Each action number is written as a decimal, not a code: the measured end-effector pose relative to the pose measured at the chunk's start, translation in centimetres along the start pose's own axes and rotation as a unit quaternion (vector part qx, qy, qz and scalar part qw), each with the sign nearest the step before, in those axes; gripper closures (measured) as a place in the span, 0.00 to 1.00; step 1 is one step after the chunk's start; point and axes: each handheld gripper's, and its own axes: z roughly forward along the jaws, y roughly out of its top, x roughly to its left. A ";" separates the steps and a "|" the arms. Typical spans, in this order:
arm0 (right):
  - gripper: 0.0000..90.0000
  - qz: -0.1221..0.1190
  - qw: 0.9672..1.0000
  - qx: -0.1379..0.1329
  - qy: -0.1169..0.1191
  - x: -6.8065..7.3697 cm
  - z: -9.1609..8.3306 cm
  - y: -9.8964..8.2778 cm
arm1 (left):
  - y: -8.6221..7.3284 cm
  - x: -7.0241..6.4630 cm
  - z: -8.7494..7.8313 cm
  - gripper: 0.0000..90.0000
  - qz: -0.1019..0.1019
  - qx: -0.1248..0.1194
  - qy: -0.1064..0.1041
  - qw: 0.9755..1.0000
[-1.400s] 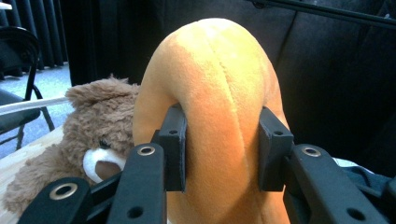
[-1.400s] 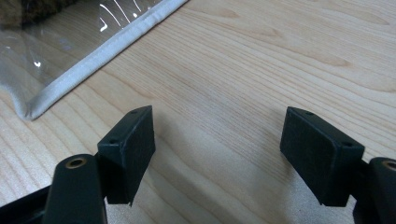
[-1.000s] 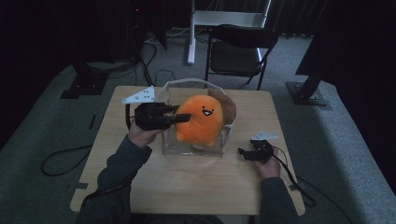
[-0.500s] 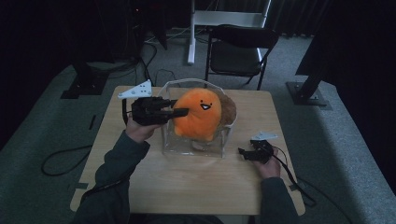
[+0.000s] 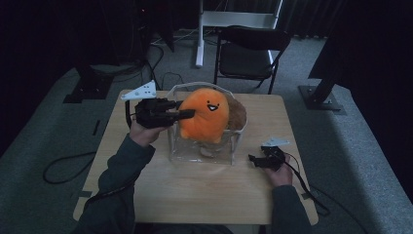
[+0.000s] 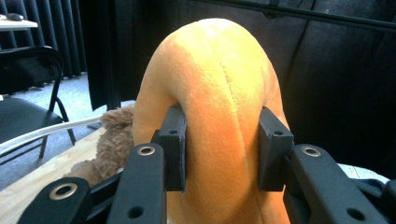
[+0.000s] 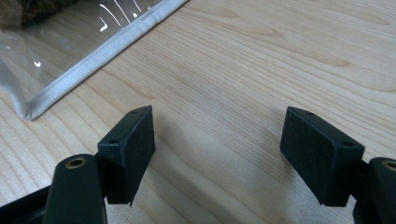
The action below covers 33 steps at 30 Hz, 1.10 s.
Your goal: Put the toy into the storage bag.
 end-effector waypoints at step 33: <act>0.28 0.000 1.000 0.000 0.000 0.0 0.0 0.0 | 0.6 1.6 -1.2 0.70 -0.010 -0.014 0.029 0.999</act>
